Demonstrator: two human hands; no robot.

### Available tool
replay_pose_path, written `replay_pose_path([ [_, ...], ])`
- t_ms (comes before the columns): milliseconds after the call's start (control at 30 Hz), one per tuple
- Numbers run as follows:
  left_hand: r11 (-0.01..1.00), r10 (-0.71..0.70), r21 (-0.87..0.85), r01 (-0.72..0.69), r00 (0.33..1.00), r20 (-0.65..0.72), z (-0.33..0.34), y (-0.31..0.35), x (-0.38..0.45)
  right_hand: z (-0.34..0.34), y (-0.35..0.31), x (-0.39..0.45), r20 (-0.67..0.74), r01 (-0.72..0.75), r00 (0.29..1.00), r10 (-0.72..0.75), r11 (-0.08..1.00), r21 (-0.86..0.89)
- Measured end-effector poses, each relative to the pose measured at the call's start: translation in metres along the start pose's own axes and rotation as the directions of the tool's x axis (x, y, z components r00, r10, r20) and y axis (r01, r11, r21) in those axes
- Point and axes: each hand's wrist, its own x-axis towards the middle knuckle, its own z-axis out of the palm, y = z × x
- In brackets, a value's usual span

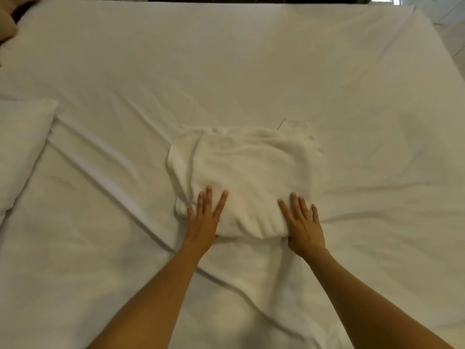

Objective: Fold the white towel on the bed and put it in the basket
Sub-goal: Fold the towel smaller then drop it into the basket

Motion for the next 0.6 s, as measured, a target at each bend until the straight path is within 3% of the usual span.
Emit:
replay_pose_path([
  [67, 0.996, 0.02, -0.091, -0.018, 1.0, 0.021, 0.0, 0.002, 0.004, -0.005, -0.003, 0.006, 0.038, -0.019, 0.999, 0.019, 1.0, 0.015],
  [133, 0.997, 0.034, -0.072, -0.032, 0.999, 0.023, -0.001, 0.005, 0.001, -0.007, -0.004, 0.006, 0.035, -0.035, 0.999, 0.033, 0.997, 0.064],
  [367, 0.995, 0.006, -0.097, 0.008, 0.99, 0.144, -0.042, 0.014, -0.038, -0.034, -0.008, -0.038, -0.13, -0.035, 0.99, 0.055, 0.988, 0.15],
  [400, 0.995, 0.013, -0.095, 0.002, 0.989, 0.151, -0.042, 0.015, -0.05, -0.037, -0.01, -0.049, -0.125, -0.039, 0.99, 0.058, 0.988, 0.147],
  [467, 0.994, 0.076, -0.072, -0.076, 0.997, -0.016, -0.028, 0.017, -0.081, -0.033, -0.013, -0.08, -0.107, -0.031, 0.993, 0.044, 0.991, 0.127],
  [500, 0.992, 0.107, -0.064, -0.109, 0.994, -0.035, -0.017, 0.019, -0.099, -0.026, -0.015, -0.098, -0.081, -0.016, 0.996, 0.026, 0.993, 0.118],
  [600, 0.986, 0.115, -0.134, -0.099, 0.987, 0.114, 0.015, 0.024, -0.147, 0.012, -0.021, -0.154, 0.072, -0.03, 0.997, 0.02, 0.988, 0.149],
])
